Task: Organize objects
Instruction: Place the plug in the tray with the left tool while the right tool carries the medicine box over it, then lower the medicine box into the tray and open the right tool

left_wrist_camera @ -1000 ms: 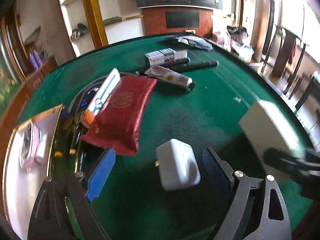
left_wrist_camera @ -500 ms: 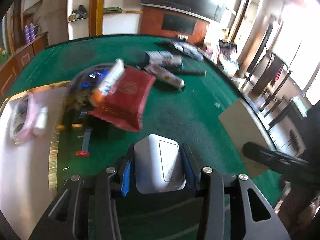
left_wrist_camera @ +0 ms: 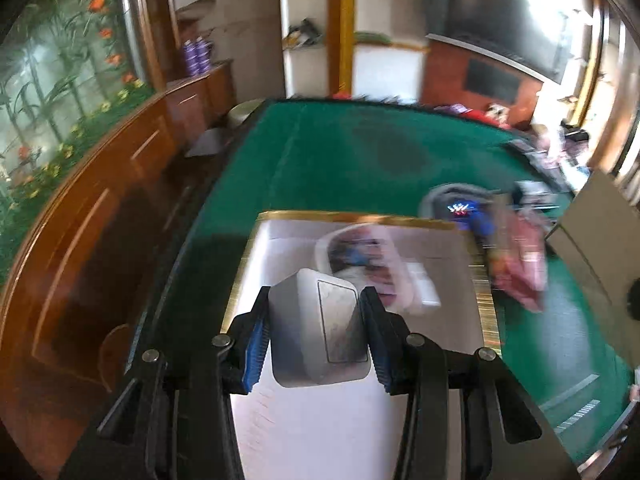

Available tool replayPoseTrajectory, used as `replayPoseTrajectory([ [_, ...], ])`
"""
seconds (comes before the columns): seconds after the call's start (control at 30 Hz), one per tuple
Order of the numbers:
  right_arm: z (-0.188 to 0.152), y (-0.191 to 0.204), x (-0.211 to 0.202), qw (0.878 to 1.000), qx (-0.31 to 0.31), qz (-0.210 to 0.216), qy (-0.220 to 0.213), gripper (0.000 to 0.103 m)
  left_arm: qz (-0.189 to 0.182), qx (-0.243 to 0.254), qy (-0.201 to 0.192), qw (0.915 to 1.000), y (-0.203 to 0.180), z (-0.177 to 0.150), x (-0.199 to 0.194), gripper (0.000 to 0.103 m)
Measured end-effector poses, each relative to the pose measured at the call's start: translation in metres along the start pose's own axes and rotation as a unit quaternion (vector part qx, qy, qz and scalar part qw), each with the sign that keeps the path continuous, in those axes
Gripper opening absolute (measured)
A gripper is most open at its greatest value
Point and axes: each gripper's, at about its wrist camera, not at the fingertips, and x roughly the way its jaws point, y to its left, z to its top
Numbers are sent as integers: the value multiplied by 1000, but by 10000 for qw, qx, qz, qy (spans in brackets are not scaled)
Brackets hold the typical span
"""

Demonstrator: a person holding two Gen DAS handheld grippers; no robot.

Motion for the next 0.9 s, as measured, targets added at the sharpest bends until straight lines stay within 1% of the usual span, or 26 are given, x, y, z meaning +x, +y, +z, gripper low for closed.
replayPoseTrajectory([
  [0.03, 3, 3, 15, 9999, 19, -97, 79, 75, 35, -100, 79, 9999, 9, 0, 13, 43],
  [0.1, 5, 6, 49, 9991, 44, -321, 273, 75, -92, -270, 294, 9992, 18, -3, 40, 43],
  [0.2, 0, 6, 91, 9969, 32, -631, 474, 75, -206, -356, 498, 9979, 22, -5, 70, 43],
  [0.27, -6, 4, 111, 9950, 15, -797, 593, 76, -326, -454, 584, 9967, 24, -5, 84, 42],
  [0.33, -11, 1, 125, 9933, -26, -942, 662, 76, -317, -502, 573, 9966, 25, -2, 94, 42],
  [0.4, -14, 4, 132, 9915, -199, -1162, 551, 76, -312, -573, 584, 9962, 26, -1, 101, 43],
  [0.5, -16, 15, 141, 9822, -666, -1714, 385, 76, -287, -585, 515, 9965, 29, 1, 105, 43],
  [0.53, -16, 18, 144, 9787, -792, -1860, 355, 76, -352, -616, 493, 9963, 31, 2, 106, 43],
  [0.57, -16, 20, 144, 9756, -890, -1981, 327, 76, -443, -672, 482, 9956, 32, 2, 105, 45],
  [0.63, -15, 22, 147, 9684, -1066, -2238, 290, 76, -594, -824, 461, 9938, 39, 5, 106, 52],
  [0.67, -15, 23, 148, 9665, -1102, -2299, 294, 76, -689, -927, 446, 9923, 44, 6, 104, 56],
  [0.8, -33, 21, 142, 9660, -1161, -2284, 350, 77, -1180, -1287, 396, 9838, 49, 6, 100, 70],
  [0.83, -36, 21, 143, 9660, -1169, -2272, 399, 77, -1264, -1356, 371, 9820, 51, 6, 98, 71],
  [0.9, -38, 21, 148, 9663, -1150, -2245, 518, 77, -1290, -1401, 282, 9813, 52, 8, 94, 73],
])
